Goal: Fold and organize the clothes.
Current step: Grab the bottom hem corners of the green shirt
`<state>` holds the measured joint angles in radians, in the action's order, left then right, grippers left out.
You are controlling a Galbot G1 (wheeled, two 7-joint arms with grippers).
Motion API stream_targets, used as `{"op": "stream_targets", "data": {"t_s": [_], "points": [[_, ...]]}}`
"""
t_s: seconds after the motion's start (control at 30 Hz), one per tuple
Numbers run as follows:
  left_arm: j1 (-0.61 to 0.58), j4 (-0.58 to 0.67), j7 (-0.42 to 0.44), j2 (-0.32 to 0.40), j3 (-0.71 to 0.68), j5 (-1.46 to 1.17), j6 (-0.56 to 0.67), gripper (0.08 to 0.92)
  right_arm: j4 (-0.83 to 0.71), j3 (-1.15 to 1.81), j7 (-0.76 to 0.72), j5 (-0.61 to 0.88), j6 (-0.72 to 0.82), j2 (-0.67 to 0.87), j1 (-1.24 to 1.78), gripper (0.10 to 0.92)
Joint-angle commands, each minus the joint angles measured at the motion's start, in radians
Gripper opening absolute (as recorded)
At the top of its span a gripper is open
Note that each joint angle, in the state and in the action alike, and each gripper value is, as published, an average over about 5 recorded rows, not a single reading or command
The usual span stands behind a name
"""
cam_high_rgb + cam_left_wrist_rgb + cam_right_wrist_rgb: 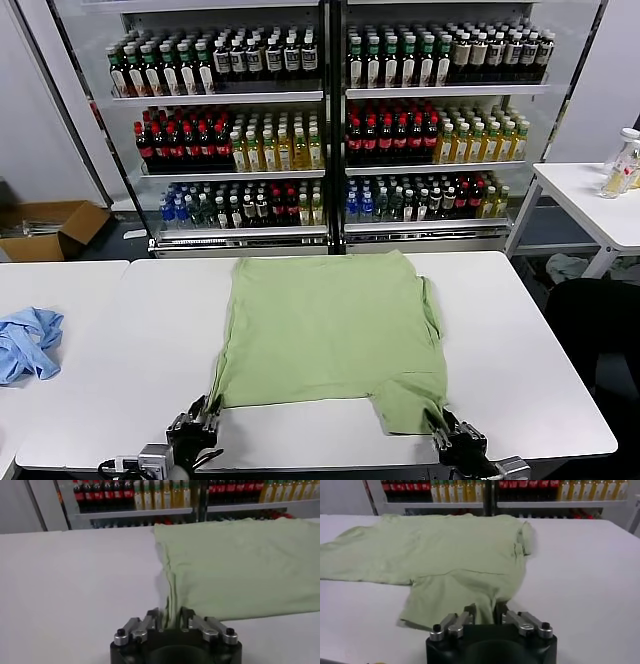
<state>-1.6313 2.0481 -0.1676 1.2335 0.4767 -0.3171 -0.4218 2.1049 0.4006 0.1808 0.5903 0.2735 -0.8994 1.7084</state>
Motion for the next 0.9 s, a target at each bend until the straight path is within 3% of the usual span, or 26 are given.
{"op": "stream_targets", "data": {"t_s": [0.03,0.17,0.3,0.6,0.9], "points": [[0.001,-0.018,0.015,0.001,-0.006,-0.002,-0.005,0.17,0.019,0.021,-0.022,0.035,0.015,0.009,0.008,0.116],[0.003,-0.026,0.073,0.0,0.004,-0.022,0.046,0.089,0.104,0.08,-0.07,0.058,0.019,0.035,0.056,0.113],[-0.026,0.032,0.098,-0.016,0.034,-0.065,0.058,0.083,0.224,0.159,-0.105,0.072,0.024,0.047,0.136,0.113],[-0.327,0.31,0.028,-0.064,0.095,-0.04,0.013,0.083,0.339,0.259,-0.139,0.025,0.053,0.084,0.34,0.113],[-0.525,0.407,-0.01,-0.063,0.218,0.014,0.037,0.083,0.415,0.304,-0.144,0.019,0.05,0.105,0.415,0.113]]}}
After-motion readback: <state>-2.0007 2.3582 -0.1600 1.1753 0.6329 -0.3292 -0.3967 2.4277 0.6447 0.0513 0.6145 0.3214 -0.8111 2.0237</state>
